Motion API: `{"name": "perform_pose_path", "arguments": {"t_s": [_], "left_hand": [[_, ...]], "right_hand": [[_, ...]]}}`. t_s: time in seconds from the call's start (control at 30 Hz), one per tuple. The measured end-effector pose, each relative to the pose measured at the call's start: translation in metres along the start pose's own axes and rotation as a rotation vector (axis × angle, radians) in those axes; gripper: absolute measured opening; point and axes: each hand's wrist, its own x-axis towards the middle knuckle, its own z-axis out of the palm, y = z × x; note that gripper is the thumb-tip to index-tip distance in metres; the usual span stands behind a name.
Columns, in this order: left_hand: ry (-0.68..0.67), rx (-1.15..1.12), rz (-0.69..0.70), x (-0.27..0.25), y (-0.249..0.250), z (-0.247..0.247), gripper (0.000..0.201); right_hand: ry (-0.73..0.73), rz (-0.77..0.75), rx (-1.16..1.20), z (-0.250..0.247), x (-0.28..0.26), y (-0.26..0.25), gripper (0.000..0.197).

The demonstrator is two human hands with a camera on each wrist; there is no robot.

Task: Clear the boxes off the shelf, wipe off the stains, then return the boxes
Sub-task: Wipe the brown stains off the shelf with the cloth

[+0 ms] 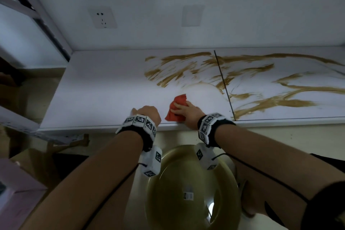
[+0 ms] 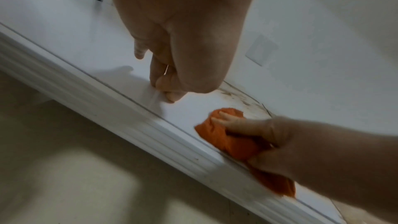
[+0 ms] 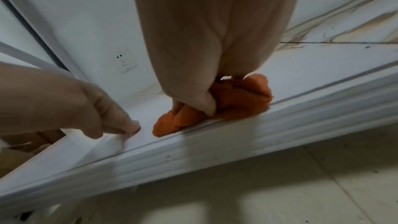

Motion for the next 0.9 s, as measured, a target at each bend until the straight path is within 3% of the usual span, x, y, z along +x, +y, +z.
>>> {"name": "perform_pose_path", "arguments": {"t_s": [0.17, 0.27, 0.4, 0.5, 0.6, 0.7, 0.8, 0.9], "left_hand": [[-0.088, 0.053, 0.053, -0.016, -0.018, -0.003, 0.043], [-0.043, 0.037, 0.036, -0.042, -0.024, -0.007, 0.044], [0.060, -0.019, 0.057, -0.077, -0.028, -0.021, 0.050], [0.193, -0.241, 0.073, -0.106, -0.037, -0.040, 0.059], [0.310, -0.460, 0.111, -0.138, -0.045, -0.061, 0.062], [0.365, -0.532, 0.168, -0.168, -0.055, -0.077, 0.060], [0.354, -0.613, 0.185, -0.187, -0.065, -0.085, 0.060], [0.252, -0.869, 0.220, -0.199, -0.065, -0.084, 0.057]], "right_hand": [[-0.010, -0.038, 0.192, 0.002, -0.037, 0.007, 0.044], [-0.033, 0.034, 0.346, -0.005, -0.067, 0.006, 0.035], [0.184, 0.068, 0.471, -0.021, -0.102, -0.006, 0.042], [0.291, 0.114, 0.972, -0.043, -0.124, -0.033, 0.045], [0.161, 0.069, 1.305, -0.061, -0.138, -0.056, 0.043], [-0.031, -0.021, 1.600, -0.069, -0.154, -0.073, 0.031], [-0.084, -0.034, 1.721, -0.072, -0.164, -0.080, 0.024], [-0.114, -0.055, 1.756, -0.072, -0.169, -0.086, 0.025]]}}
